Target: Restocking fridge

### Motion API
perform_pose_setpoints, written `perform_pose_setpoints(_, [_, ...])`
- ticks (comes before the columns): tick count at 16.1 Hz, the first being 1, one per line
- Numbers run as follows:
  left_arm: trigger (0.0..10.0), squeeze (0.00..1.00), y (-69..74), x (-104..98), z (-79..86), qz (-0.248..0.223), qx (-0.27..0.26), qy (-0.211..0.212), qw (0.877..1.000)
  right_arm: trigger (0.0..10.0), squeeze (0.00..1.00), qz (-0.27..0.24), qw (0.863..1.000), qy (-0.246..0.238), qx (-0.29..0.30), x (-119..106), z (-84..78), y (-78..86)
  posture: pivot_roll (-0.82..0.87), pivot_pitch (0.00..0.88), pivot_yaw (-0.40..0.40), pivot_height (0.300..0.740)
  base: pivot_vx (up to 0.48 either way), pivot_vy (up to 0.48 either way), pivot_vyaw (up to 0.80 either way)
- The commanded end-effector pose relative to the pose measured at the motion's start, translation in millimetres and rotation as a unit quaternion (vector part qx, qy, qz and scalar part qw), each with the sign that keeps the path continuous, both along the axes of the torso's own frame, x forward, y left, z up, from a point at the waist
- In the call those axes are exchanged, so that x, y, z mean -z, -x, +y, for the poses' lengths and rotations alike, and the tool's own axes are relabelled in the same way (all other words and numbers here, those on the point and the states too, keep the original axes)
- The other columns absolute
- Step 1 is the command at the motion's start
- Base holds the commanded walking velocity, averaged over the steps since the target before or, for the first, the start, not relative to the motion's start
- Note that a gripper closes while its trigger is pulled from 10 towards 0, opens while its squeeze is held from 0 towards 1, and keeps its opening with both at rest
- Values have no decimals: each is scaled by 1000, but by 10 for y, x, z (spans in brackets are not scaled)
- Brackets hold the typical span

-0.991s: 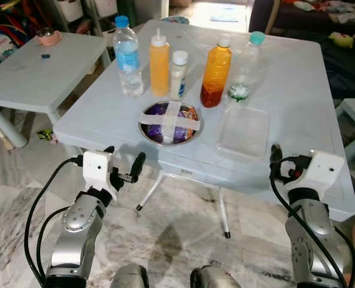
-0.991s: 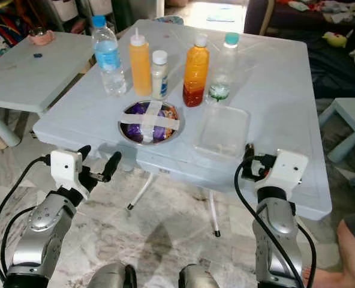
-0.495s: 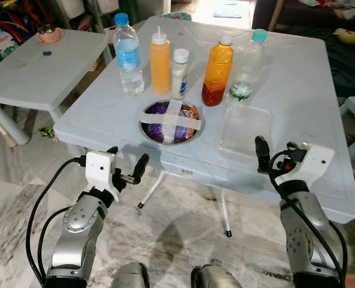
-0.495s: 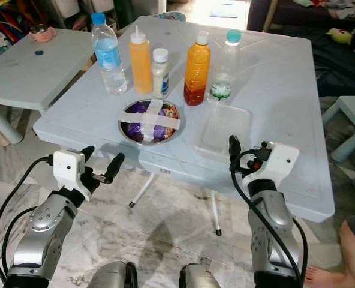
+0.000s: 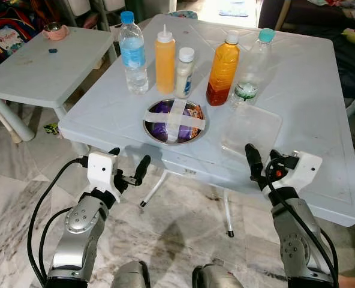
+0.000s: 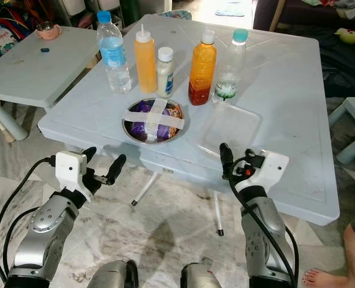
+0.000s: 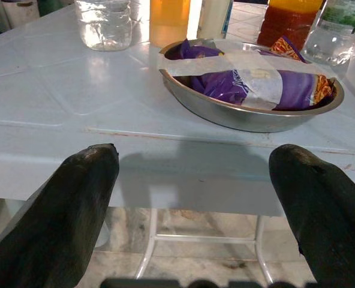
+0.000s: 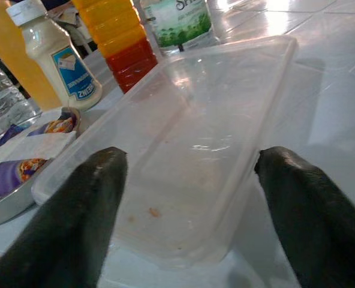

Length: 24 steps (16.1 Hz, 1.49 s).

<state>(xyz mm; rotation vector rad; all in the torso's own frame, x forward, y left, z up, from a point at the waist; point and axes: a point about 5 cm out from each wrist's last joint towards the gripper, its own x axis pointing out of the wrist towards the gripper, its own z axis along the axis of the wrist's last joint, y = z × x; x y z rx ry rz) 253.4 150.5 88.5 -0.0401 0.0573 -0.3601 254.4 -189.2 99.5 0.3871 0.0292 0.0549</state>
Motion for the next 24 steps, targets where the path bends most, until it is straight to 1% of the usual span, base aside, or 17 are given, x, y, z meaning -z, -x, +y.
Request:
perform_pose_setpoints(1, [10000,0,7,-8,-3,1,5,-10,1000,0,0,-1,1000,-5,-5,-17,11,-15,-20,98,27,740,0,0,0])
perform_pose_setpoints(2, [10000,0,8,-8,-6,0,5,-10,1000,0,0,-1,1000,-7,-6,-14,11,-15,-19,99,26,740,0,0,0])
perform_pose_setpoints(7, [10000,0,0,-11,-22,-1,6,-11,1000,0,0,17,998,-67,11,41,13,-4,-20,96,28,740,0,0,0])
perform_pose_setpoints(8, [10000,0,-4,-11,-30,-2,8,-11,1000,0,0,21,996,-91,15,52,15,0,-20,95,28,740,0,0,0])
perform_pose_setpoints(12, [10000,0,-8,-13,-44,-3,11,-12,1000,0,0,30,991,-129,30,75,-28,1,-20,94,28,740,0,0,0])
perform_pose_setpoints(14, [10000,0,-16,-17,-58,-5,13,-13,1000,0,0,33,989,-142,34,75,-26,-13,-19,92,28,740,0,0,0])
perform_pose_setpoints(18, [10000,0,-20,-22,-54,-8,12,-18,1000,0,0,34,987,-151,37,58,-14,-26,-14,90,29,740,0,0,0])
perform_pose_setpoints(20, [10000,0,-57,-56,-34,-16,10,-26,999,0,0,31,985,-164,42,17,3,-56,-6,98,26,740,0,0,0])
perform_pose_setpoints(22, [10000,0,-106,-131,29,-29,0,-36,999,0,0,23,985,-169,40,-64,58,-85,4,116,24,740,0,0,0])
perform_pose_setpoints(23, [10000,0,-104,-131,44,-28,-3,-37,999,0,0,22,985,-169,40,-76,67,-83,1,118,21,740,0,0,0])
perform_pose_setpoints(24, [10000,0,-70,-72,93,-15,-18,-42,999,0,0,22,985,-168,38,-93,91,-69,-1,119,17,740,0,0,0])
